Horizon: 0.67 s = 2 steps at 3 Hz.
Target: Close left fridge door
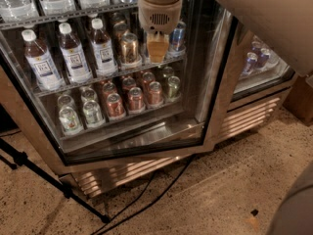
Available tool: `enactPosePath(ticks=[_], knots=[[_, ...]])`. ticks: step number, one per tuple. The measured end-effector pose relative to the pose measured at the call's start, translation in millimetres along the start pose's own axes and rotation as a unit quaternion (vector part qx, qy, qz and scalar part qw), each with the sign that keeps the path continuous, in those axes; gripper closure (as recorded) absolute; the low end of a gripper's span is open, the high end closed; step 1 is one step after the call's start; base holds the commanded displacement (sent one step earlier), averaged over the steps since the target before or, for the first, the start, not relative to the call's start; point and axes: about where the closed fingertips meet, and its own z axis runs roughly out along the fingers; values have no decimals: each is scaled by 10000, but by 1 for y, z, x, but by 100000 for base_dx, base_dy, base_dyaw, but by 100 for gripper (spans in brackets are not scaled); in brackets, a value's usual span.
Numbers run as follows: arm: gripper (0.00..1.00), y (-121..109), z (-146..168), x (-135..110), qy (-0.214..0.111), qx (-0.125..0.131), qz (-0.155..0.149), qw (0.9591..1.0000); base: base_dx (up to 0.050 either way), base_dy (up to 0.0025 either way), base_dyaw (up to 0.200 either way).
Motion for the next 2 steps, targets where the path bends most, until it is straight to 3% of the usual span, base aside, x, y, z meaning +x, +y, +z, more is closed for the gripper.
enactPosePath(ticks=[2], knots=[[100, 0, 0, 0, 0, 0, 0, 10000, 5003, -2, 42]])
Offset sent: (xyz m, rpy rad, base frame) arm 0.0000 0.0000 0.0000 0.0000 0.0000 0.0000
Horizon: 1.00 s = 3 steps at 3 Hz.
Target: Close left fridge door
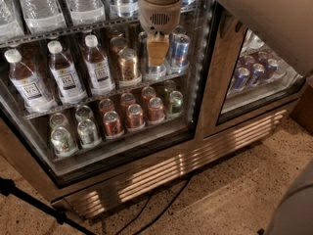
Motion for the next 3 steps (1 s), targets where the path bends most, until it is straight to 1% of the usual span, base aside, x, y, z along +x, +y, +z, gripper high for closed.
enactPosePath(ticks=[1, 2, 3], knots=[[100, 0, 0, 0, 0, 0, 0, 10000, 4998, 2, -37], [100, 0, 0, 0, 0, 0, 0, 10000, -4996, -11, 74], [100, 0, 0, 0, 0, 0, 0, 10000, 0, 0, 0]])
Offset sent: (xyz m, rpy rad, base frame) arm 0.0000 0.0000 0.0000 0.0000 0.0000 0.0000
